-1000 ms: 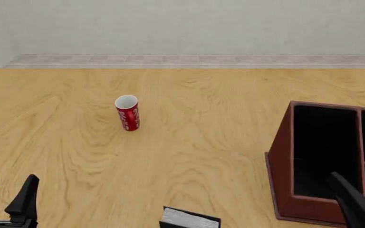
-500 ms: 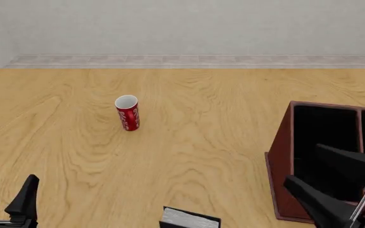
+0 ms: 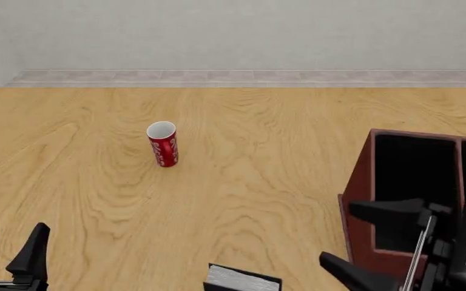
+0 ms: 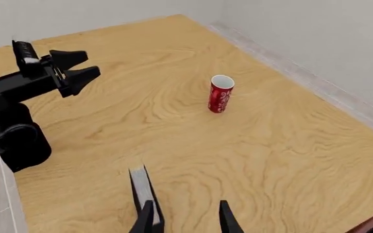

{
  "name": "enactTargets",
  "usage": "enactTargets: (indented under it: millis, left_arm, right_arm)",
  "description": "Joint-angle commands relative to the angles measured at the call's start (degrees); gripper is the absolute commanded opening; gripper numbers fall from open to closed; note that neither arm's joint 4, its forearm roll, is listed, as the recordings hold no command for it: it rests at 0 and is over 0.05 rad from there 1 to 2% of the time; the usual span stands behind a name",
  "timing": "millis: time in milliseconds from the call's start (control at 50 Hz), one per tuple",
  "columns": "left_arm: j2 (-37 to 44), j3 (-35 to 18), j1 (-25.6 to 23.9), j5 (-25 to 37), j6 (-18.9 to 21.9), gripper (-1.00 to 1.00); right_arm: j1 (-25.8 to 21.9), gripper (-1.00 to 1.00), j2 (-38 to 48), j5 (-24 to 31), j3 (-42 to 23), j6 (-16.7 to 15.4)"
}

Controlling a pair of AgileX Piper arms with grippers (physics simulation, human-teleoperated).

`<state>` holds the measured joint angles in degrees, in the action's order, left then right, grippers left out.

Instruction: Pick up the book and place it in the left compartment of the caddy.

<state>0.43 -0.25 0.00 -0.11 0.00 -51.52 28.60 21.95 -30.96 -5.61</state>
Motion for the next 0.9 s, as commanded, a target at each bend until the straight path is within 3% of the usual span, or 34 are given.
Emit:
enactTargets:
  millis: [20, 380, 900]
  left_arm:
    - [0.0, 0.0, 0.0, 0.0, 0.0, 1.0]
    - [0.0, 0.0, 0.0, 0.0, 0.0, 1.0]
    - [0.0, 0.0, 0.0, 0.0, 0.0, 1.0]
  right_arm:
    - [-1.75, 1.0, 2.2, 3.68, -1.87, -1.98]
    - [-5.97, 1.0, 6.09, 7.1, -2.58, -2.34]
    - [-10.53, 1.0, 11.57, 5.24, -0.38, -1.54]
